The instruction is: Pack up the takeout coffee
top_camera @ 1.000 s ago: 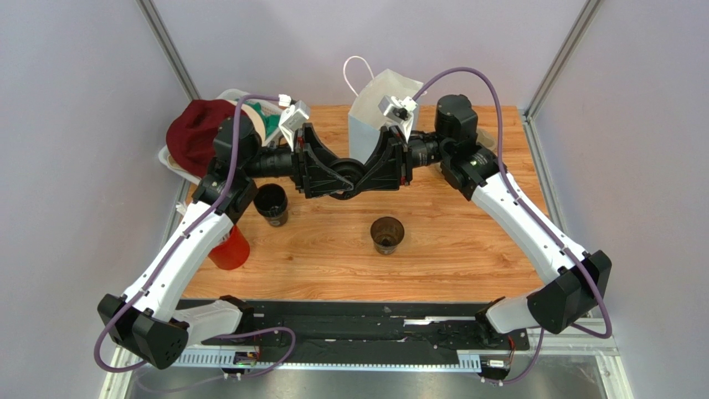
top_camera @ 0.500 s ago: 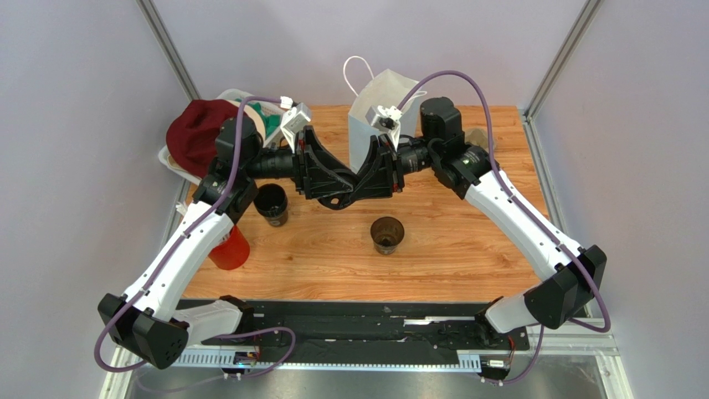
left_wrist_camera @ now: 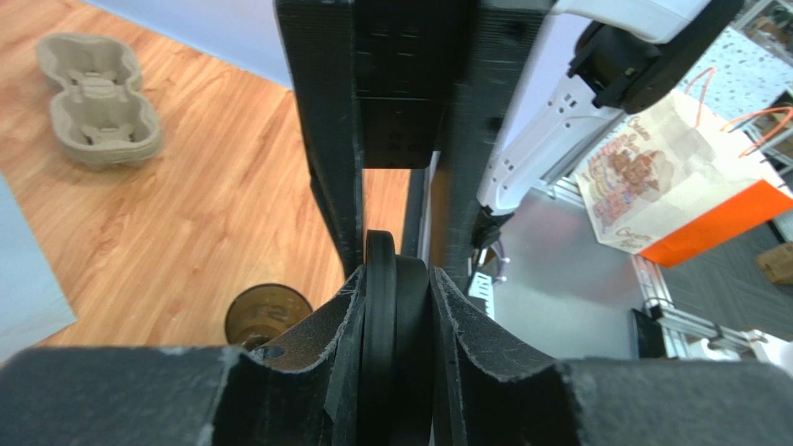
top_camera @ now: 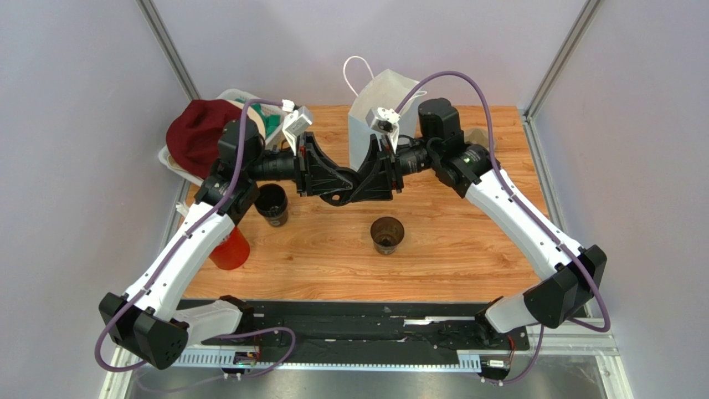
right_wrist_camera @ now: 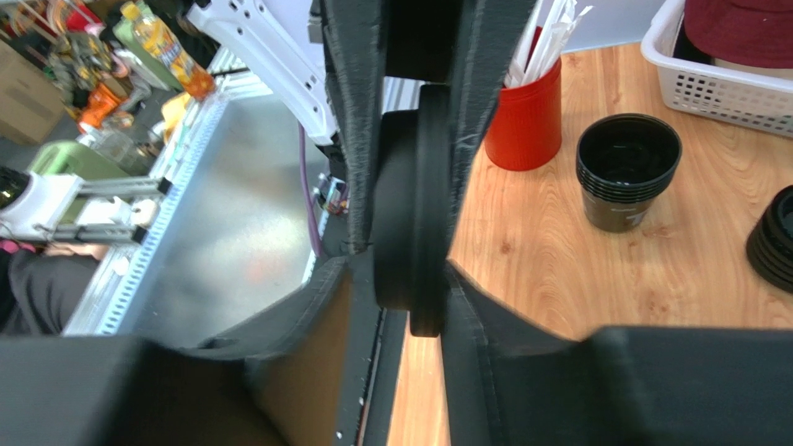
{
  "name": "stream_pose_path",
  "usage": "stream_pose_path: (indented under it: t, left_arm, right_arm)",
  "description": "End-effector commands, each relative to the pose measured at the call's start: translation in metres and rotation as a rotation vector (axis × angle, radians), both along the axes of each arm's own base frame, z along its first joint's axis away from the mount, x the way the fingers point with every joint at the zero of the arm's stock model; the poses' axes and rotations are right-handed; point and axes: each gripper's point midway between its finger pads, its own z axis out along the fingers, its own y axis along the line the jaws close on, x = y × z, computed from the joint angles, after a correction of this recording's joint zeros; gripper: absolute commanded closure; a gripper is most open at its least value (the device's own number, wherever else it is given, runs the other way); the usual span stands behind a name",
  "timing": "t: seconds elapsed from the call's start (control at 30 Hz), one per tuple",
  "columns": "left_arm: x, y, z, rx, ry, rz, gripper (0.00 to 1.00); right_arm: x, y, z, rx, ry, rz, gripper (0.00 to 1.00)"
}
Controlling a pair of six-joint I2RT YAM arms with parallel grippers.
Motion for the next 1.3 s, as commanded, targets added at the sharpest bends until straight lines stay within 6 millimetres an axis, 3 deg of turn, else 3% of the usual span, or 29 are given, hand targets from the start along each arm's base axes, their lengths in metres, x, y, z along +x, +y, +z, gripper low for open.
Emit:
stream_pose_path:
  t: [0.0, 0.13, 0.23, 0.37, 0.5, 0.63, 0.73, 0.87, 1.1, 1.27]
  left_arm:
    - [0.005, 0.003, 0.003, -0.006, -0.039, 0.051, 0.70]
    - [0.017, 0.007, -0.001, 0.000, -0.015, 0.126, 0.71]
    - [0.035, 0.013, -0.007, 0.008, 0.016, 0.226, 0.72]
    - [0.061, 0.027, -0.022, 0.032, 0.077, 0.378, 0.74]
    - [0.084, 0.041, -0.043, 0.056, 0.168, 0.504, 0.77]
    - [0.094, 0.045, -0.054, 0.029, 0.236, 0.537, 0.76]
    - [0.097, 0.047, -0.062, 0.020, 0.269, 0.545, 0.76]
    - [0.098, 0.049, -0.066, 0.003, 0.307, 0.544, 0.75]
    - [0.098, 0.046, -0.073, -0.022, 0.367, 0.520, 0.75]
    - [0.098, 0.045, -0.076, -0.020, 0.383, 0.513, 0.75]
  right_arm:
    - [-0.002, -0.003, 0.016, 0.013, -0.120, -0.012, 0.53]
    - [0.005, -0.013, 0.016, -0.019, -0.208, -0.080, 0.40]
    - [0.024, -0.028, 0.014, -0.079, -0.297, -0.220, 0.30]
    - [0.044, -0.050, 0.007, -0.170, -0.499, -0.351, 0.27]
    - [0.035, -0.058, 0.002, -0.212, -0.597, -0.337, 0.26]
    - [0.016, -0.035, -0.015, -0.263, -0.646, -0.244, 0.27]
    - [0.011, -0.014, -0.039, -0.345, -0.710, -0.193, 0.29]
    - [0.013, 0.011, -0.052, -0.393, -0.748, -0.172, 0.33]
    - [0.023, 0.039, -0.060, -0.438, -0.772, -0.186, 0.35]
    - [0.025, 0.046, -0.060, -0.445, -0.780, -0.201, 0.35]
